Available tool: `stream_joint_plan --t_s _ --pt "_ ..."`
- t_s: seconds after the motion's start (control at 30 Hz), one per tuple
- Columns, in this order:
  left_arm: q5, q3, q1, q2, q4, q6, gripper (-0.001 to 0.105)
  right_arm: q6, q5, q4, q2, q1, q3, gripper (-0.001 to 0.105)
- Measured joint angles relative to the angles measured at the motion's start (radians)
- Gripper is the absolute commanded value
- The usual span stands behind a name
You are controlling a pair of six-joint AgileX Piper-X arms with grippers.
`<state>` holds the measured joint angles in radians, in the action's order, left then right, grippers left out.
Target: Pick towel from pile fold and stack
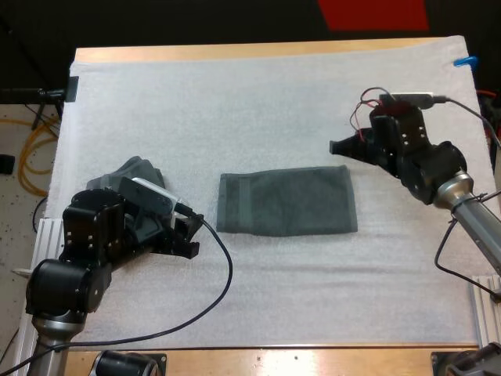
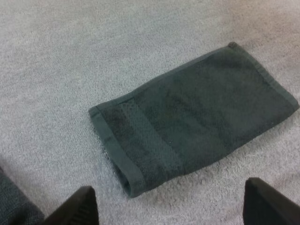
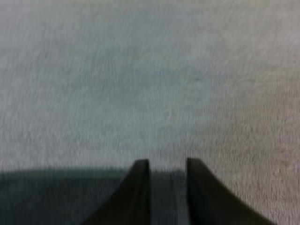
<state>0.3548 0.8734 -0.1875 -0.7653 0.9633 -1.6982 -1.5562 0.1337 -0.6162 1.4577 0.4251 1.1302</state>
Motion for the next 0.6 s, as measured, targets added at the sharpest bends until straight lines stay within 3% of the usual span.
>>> stream_joint_plan --t_s 0.07,0.13,0.27,0.47,0.6 --pt "0.000 0.000 0.000 0.000 0.000 0.000 0.063 -0.004 -0.009 -0.043 0.000 -0.001 0.000 0.069" --pt "0.000 0.000 0.000 0.000 0.000 0.000 0.063 -0.007 -0.024 -0.075 0.000 -0.013 0.000 0.075" --pt "0.000 0.000 0.000 0.000 0.000 0.000 0.063 0.004 -0.106 -0.102 0.000 -0.101 0.000 0.070" --pt "0.000 0.000 0.000 0.000 0.000 0.000 0.063 0.008 -0.378 -0.133 0.056 -0.304 0.000 0.069" --pt "0.000 0.000 0.000 0.000 0.000 0.000 0.063 0.005 -0.510 -0.168 0.126 -0.361 -0.002 0.069"
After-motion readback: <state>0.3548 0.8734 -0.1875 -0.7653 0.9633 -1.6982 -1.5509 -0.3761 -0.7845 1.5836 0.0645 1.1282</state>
